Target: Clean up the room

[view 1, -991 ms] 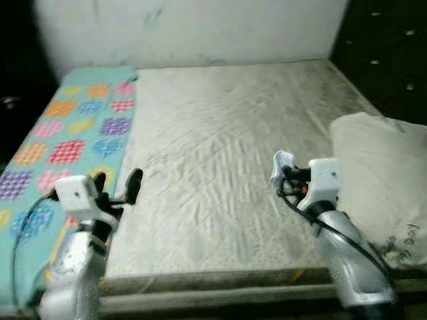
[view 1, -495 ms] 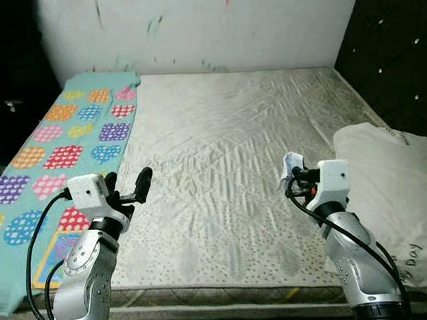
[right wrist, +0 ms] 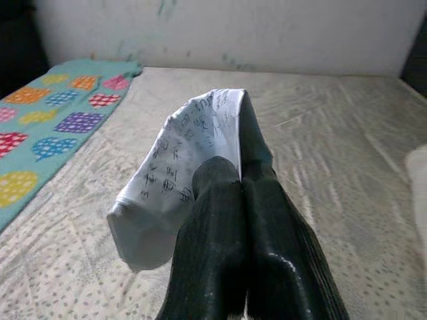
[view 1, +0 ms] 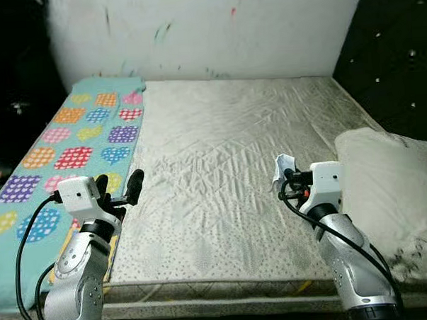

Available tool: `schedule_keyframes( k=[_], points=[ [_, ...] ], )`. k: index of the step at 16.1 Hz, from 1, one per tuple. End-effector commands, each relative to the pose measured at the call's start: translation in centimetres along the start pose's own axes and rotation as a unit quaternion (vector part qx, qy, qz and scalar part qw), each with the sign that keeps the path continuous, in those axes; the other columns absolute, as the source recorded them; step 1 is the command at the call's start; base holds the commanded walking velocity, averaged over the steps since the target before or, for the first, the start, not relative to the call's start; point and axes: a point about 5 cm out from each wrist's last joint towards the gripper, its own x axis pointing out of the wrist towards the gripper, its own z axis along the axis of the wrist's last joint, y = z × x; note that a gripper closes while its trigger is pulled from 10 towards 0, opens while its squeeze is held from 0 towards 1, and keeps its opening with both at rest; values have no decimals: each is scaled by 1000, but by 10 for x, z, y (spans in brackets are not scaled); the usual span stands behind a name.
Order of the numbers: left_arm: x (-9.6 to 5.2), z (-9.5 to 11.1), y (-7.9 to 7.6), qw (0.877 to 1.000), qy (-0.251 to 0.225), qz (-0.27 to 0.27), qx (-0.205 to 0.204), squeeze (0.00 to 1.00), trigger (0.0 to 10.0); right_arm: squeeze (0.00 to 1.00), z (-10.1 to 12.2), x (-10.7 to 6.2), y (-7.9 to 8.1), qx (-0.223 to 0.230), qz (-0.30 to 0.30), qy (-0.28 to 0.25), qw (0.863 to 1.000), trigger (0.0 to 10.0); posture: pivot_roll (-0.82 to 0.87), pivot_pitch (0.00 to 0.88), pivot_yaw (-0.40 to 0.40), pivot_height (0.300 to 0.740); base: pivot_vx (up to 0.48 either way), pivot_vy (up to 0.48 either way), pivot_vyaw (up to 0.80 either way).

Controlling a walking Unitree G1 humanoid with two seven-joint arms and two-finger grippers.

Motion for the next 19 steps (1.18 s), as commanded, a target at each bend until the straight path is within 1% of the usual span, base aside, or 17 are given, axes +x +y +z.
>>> schedule_keyframes(
  k=[1, 9, 10, 13, 19],
  points=[
    [-1, -2, -1, 1000, 9, -2, 4, 0, 10000, 0, 1, 1, -2, 1, -4, -1, 1000, 10000, -73, 5, 5, 740, 0, 480, 0],
    [0, -3, -2, 1000, 6, 0, 4, 0, 10000, 0, -1, 1, 1, -4, 18, 2, 1000, 10000, -75, 0, 1, 740, 0, 480, 0],
    [0, -2, -2, 1000, 0, 0, 3, 0, 10000, 0, 0, 1, 2, -14, 24, -1, 1000, 10000, -76, 2, -1, 740, 0, 0, 0],
    [0, 1, -4, 1000, -9, -12, 3, 0, 10000, 0, -1, 0, 4, -18, 28, 1, 999, 10000, -78, 7, 0, 740, 0, 0, 0],
    [1, 1, -5, 1000, -10, -16, 1, 0, 10000, 0, 0, -1, 2, -27, 28, -4, 999, 10000, -81, 12, 1, 740, 0, 0, 0]
  ],
)
